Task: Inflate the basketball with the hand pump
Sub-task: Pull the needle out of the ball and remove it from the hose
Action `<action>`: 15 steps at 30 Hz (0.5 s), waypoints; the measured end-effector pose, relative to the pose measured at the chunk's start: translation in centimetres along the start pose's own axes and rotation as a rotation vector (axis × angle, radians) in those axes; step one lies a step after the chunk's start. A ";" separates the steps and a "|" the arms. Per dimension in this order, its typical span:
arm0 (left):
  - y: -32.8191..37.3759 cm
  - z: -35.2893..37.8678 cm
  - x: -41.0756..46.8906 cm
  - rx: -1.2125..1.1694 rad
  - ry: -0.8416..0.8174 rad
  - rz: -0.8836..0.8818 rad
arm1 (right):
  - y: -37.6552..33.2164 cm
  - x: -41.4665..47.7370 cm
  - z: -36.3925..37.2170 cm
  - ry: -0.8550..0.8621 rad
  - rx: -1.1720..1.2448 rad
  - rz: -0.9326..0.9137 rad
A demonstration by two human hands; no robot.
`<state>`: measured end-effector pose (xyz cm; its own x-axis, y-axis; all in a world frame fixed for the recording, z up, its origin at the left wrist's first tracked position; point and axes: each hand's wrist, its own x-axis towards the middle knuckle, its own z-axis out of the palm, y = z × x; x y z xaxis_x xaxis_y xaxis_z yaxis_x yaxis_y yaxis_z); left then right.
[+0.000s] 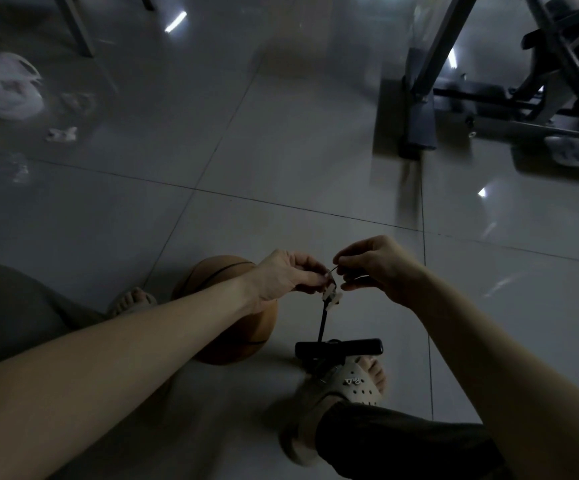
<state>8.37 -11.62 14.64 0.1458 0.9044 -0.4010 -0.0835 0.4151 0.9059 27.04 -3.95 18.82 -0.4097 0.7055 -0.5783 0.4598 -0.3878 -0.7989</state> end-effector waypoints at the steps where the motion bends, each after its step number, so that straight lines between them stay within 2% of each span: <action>1: 0.0 0.0 0.0 -0.001 -0.001 0.000 | 0.0 0.0 0.0 0.000 -0.001 0.003; 15: -0.3 0.2 0.0 -0.071 -0.065 -0.005 | 0.2 -0.1 -0.5 -0.065 0.200 0.094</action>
<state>8.57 -11.73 14.42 0.2095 0.8951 -0.3936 -0.1517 0.4274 0.8912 27.54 -3.81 18.83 -0.4256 0.6232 -0.6561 0.3353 -0.5648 -0.7540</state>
